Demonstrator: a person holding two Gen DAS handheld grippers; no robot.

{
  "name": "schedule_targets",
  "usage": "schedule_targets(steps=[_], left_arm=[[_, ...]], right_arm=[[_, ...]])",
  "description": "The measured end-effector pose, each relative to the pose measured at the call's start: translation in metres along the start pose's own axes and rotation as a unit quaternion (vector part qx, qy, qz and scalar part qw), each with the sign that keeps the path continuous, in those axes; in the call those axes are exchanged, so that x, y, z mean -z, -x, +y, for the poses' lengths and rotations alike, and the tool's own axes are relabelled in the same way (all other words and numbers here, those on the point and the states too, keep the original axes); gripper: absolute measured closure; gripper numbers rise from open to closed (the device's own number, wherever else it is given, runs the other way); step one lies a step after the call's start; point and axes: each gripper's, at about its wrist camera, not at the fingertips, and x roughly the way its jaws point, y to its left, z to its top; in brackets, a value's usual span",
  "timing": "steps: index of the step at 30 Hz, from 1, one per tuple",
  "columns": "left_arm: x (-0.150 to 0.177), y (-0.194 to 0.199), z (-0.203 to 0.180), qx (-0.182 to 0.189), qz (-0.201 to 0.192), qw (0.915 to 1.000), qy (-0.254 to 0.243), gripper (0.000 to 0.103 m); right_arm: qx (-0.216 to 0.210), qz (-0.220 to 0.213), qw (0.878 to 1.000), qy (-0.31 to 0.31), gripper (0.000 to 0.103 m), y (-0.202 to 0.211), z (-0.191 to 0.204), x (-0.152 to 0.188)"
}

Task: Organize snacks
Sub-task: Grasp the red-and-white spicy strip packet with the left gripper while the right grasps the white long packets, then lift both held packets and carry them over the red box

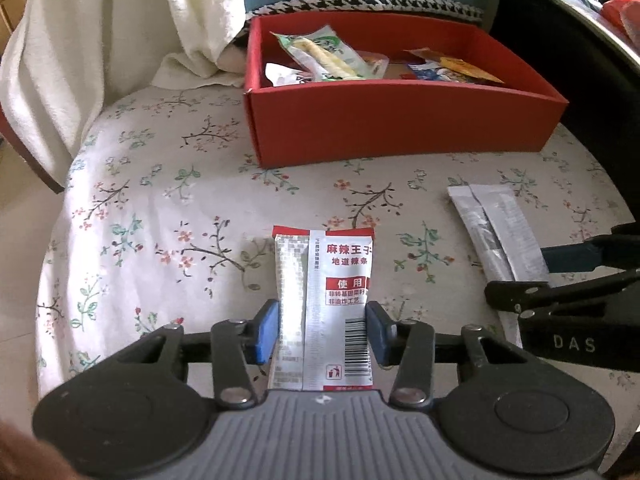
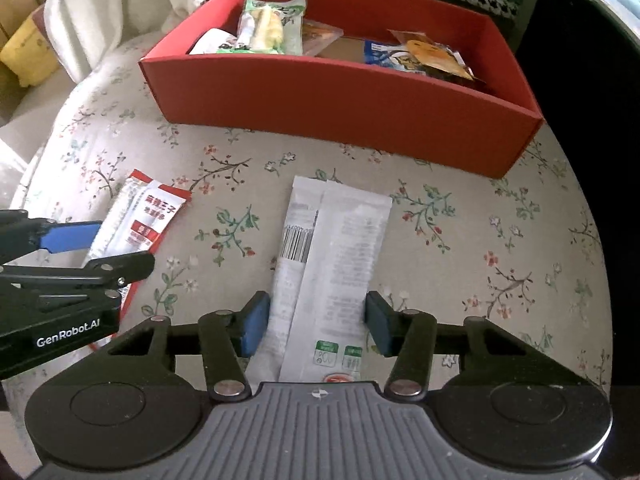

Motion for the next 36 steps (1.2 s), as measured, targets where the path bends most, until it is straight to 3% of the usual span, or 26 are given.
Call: schedule_targets(steps=[23, 36], left_arm=[[-0.007, 0.009, -0.002, 0.006, -0.021, 0.9997, -0.011, 0.065], [-0.019, 0.027, -0.001, 0.015, -0.059, 0.9981, -0.006, 0.065]], right_arm=[[-0.01, -0.051, 0.997, -0.064, 0.045, 0.027, -0.024, -0.002], [-0.017, -0.084, 0.993, -0.076, 0.045, 0.044, -0.029, -0.005]])
